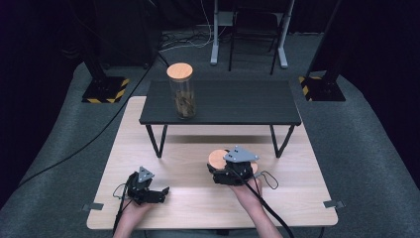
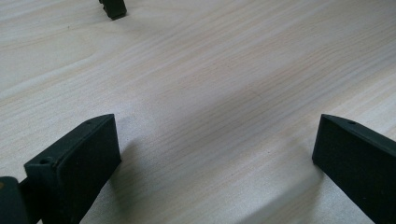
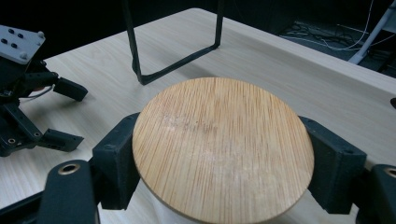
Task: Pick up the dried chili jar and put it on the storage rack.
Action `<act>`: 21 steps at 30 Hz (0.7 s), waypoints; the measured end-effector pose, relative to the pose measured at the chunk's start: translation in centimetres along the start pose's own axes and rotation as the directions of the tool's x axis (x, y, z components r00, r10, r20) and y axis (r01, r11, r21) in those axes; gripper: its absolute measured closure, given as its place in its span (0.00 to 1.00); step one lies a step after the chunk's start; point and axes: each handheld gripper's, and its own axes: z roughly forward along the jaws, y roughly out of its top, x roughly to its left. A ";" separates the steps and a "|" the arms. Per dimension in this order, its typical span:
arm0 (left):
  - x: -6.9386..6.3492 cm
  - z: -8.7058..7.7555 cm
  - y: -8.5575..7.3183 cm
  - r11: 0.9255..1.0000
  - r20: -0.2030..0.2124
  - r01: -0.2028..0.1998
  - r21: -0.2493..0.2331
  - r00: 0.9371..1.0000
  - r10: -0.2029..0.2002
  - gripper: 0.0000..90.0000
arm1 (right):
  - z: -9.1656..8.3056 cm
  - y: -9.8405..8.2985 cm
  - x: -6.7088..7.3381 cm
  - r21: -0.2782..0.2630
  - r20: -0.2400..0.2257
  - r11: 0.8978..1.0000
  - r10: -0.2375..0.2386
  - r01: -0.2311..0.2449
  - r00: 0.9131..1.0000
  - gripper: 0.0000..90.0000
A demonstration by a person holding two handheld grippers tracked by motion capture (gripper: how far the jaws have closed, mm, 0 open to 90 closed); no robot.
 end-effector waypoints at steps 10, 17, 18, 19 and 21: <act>0.0 0.0 0.0 1.000 0.000 0.000 0.000 1.000 0.000 0.00 | -0.8 1.3 -0.8 -0.013 -0.006 1.000 0.013 -0.013 1.000 0.26; 0.0 0.0 0.0 1.000 0.000 0.000 0.000 1.000 0.000 0.00 | -1.3 2.4 -1.1 -0.014 0.003 1.000 0.002 -0.001 1.000 0.26; 0.0 0.0 0.0 1.000 0.000 0.000 0.000 1.000 0.000 0.00 | -1.3 2.5 -1.2 -0.015 0.004 1.000 0.001 -0.001 1.000 0.26; 0.0 0.0 0.0 1.000 0.000 0.000 0.000 1.000 0.000 0.00 | -1.4 2.7 -1.2 -0.018 0.005 1.000 0.001 0.000 1.000 0.26; 0.0 0.0 0.0 1.000 0.000 0.000 0.000 1.000 0.000 0.00 | -1.6 3.1 -1.3 -0.019 0.006 1.000 -0.003 0.003 1.000 0.26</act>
